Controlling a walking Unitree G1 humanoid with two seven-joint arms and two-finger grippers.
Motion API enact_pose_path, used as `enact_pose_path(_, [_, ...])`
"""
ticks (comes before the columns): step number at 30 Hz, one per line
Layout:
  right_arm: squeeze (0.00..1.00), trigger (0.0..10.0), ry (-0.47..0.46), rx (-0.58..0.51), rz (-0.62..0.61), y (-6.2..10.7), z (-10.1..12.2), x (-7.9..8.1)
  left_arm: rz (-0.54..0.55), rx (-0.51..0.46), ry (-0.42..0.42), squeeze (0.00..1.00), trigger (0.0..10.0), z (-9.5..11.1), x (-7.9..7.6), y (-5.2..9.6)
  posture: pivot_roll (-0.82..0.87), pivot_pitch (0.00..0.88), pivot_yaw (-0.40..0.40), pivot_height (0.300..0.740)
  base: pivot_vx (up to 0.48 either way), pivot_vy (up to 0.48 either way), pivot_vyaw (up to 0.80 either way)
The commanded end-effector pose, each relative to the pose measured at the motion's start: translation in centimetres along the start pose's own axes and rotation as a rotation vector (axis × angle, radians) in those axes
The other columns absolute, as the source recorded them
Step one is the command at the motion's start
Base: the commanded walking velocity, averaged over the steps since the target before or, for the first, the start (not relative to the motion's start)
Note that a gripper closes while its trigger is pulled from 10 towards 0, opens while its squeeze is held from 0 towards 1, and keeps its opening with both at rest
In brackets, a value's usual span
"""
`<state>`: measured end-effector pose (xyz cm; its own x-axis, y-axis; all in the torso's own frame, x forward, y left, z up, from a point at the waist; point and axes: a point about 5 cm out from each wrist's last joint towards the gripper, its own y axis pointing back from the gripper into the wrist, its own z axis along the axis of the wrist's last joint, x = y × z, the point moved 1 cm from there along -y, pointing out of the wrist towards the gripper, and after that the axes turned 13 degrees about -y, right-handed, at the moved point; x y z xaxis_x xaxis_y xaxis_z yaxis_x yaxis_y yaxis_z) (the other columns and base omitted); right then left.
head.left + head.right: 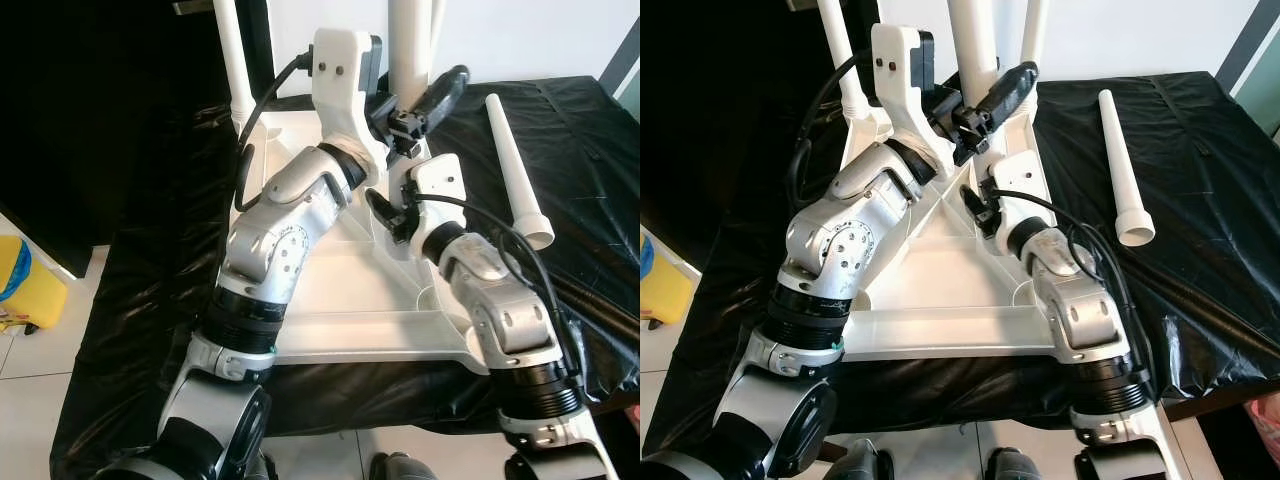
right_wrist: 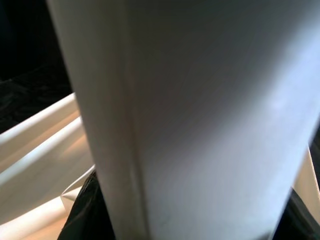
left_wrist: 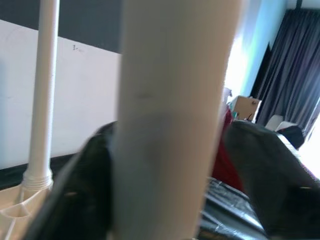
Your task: Building children table
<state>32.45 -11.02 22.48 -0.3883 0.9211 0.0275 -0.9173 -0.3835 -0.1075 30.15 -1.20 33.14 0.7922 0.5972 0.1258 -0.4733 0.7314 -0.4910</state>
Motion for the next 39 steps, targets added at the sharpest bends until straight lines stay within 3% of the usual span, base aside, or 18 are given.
enact_pose_path(1, [0.00, 10.0, -0.019, 0.038, -0.020, -0.3, -0.5, 0.0, -0.162, -0.011, 0.032, 1.00, 10.0, 0.0, -3.2, -0.7, 0.00, 0.066, 0.000, 0.740, 0.000, 0.000, 0.00])
enact_pose_path(3, [0.00, 10.0, -0.036, 0.037, -0.043, -0.3, -0.6, -0.1, -0.142, -0.006, 0.017, 1.00, 10.0, 0.0, -3.1, -0.7, 0.00, 0.059, -0.003, 0.740, 0.000, 0.000, 0.00])
enact_pose_path(4, [0.00, 10.0, -0.050, 0.034, -0.072, -0.2, -0.7, -0.4, -0.119, -0.009, 0.004, 0.20, 10.0, 0.0, -2.8, -0.6, 0.00, 0.052, -0.004, 0.740, 0.000, 0.000, 0.00])
enact_pose_path(5, [0.00, 10.0, -0.066, 0.027, -0.106, -0.2, -0.7, -0.7, -0.090, -0.014, 0.002, 0.00, 10.0, 0.1, -2.4, -0.5, 0.00, 0.045, -0.004, 0.740, 0.000, 0.000, 0.00])
enact_pose_path(7, [0.00, 10.0, -0.066, 0.027, -0.106, -0.2, -0.7, -0.7, -0.090, -0.014, 0.002, 0.00, 10.0, 0.1, -2.4, -0.5, 0.00, 0.045, -0.004, 0.740, 0.000, 0.000, 0.00])
enact_pose_path(12, [0.00, 10.0, -0.119, -0.003, -0.248, 0.1, -1.0, -2.5, 0.055, -0.047, -0.007, 0.00, 10.0, 0.2, -0.3, 0.4, 0.00, 0.021, -0.012, 0.740, 0.000, 0.000, 0.00])
enact_pose_path(15, [0.00, 10.0, -0.119, -0.003, -0.248, 0.1, -1.0, -2.5, 0.055, -0.047, -0.007, 0.00, 10.0, 0.2, -0.3, 0.4, 0.00, 0.021, -0.012, 0.740, 0.000, 0.000, 0.00])
enact_pose_path(18, [0.00, 10.0, -0.150, -0.038, -0.351, 0.9, -1.4, -3.8, 0.097, -0.002, -0.051, 0.00, 10.0, -1.0, 0.8, 1.9, 0.00, 0.005, -0.026, 0.740, 0.000, 0.000, 0.00])
enact_pose_path(21, [0.00, 10.0, -0.167, -0.071, -0.374, 1.2, -1.3, -4.1, 0.105, 0.017, -0.070, 0.00, 10.0, -1.4, 1.0, 2.5, 0.00, 0.003, -0.033, 0.740, 0.000, 0.000, 0.00])
enact_pose_path(22, [0.00, 10.0, -0.162, -0.113, -0.375, 1.5, -1.0, -4.1, 0.113, 0.053, -0.094, 0.00, 10.0, -2.2, 1.1, 3.4, 0.01, 0.002, -0.043, 0.740, 0.000, 0.000, 0.00])
enact_pose_path(24, [0.00, 10.0, -0.162, -0.113, -0.375, 1.5, -1.0, -4.1, 0.113, 0.053, -0.094, 0.00, 10.0, -2.2, 1.1, 3.4, 0.01, 0.002, -0.043, 0.740, 0.000, 0.000, 0.00])
enact_pose_path(28, [0.00, 10.0, -0.217, -0.173, -0.358, 2.3, -0.9, -3.9, 0.123, 0.126, -0.148, 0.00, 10.0, -4.1, 1.2, 4.9, 0.01, 0.000, -0.053, 0.740, 0.000, 0.000, 0.00])
enact_pose_path(34, [0.00, 10.0, -0.186, -0.244, -0.360, 3.1, -0.5, -4.0, 0.102, 0.185, -0.200, 0.00, 10.0, -5.8, 0.8, 5.8, 0.01, 0.000, -0.058, 0.740, 0.000, 0.000, 0.00])
enact_pose_path(39, [0.00, 10.0, -0.158, -0.307, -0.363, 4.5, -0.6, -3.9, 0.054, 0.291, -0.256, 0.00, 10.0, -8.6, 0.1, 7.4, 0.01, 0.000, -0.063, 0.740, 0.000, 0.000, 0.00])
